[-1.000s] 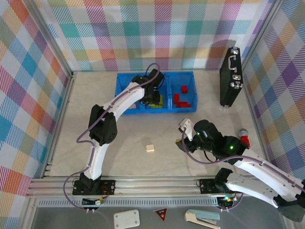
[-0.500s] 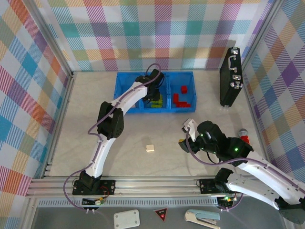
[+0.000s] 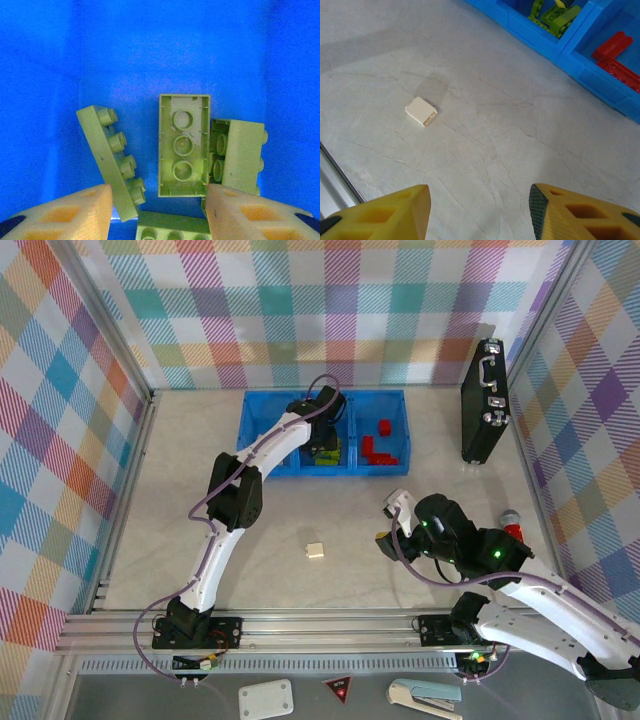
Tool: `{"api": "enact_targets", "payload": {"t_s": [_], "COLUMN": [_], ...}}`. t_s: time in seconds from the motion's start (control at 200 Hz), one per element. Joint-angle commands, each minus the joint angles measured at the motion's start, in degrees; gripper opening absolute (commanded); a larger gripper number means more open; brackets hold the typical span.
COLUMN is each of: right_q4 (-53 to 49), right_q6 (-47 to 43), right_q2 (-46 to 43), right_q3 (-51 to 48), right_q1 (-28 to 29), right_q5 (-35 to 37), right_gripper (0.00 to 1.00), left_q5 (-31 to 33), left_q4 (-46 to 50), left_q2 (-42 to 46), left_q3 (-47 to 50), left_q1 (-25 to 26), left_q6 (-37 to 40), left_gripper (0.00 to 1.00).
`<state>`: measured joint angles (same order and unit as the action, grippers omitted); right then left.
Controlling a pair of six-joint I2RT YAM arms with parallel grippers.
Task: Sort the legos into containers by color
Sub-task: Place the lego in the container, then pick up the lego from the middle-left of the table.
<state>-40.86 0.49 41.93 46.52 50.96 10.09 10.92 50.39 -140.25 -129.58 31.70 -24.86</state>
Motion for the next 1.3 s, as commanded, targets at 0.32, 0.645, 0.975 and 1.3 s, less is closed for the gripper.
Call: {"api": "enact_targets", "payload": {"t_s": [0.32,0.645,0.975,1.3], "right_q4": [1.01,2.58,3.69,4.72], "right_q6": [-0.02,-0.36,-0.38,0.03], "right_q2": [-0.8,-0.53,-0.71,-1.06], "right_q3": [1.62,1.33,0.68,-0.02], "right_q1": [-0.15,-0.14,-0.15,-0.15], "right_q5": [0.19,-1.83,-4.12,-6.53], "right_gripper": [0.57,0.58,0.59,0.59], "left_q5": [-3.08,-4.48,-4.3,-4.48], "left_q4": [1.72,-0.79,-3.28,-5.28], "left_q2": [9.07,20.59,34.5,41.35], "left_q3": [0.83,15.56,35.59,50.44], "left_q1": [0.5,2.96,5.17,9.57], "left_q6": [-1.49,-2.41,-5.6,-11.15], "left_gripper": [0.54,0.54,0.54,0.54]}}
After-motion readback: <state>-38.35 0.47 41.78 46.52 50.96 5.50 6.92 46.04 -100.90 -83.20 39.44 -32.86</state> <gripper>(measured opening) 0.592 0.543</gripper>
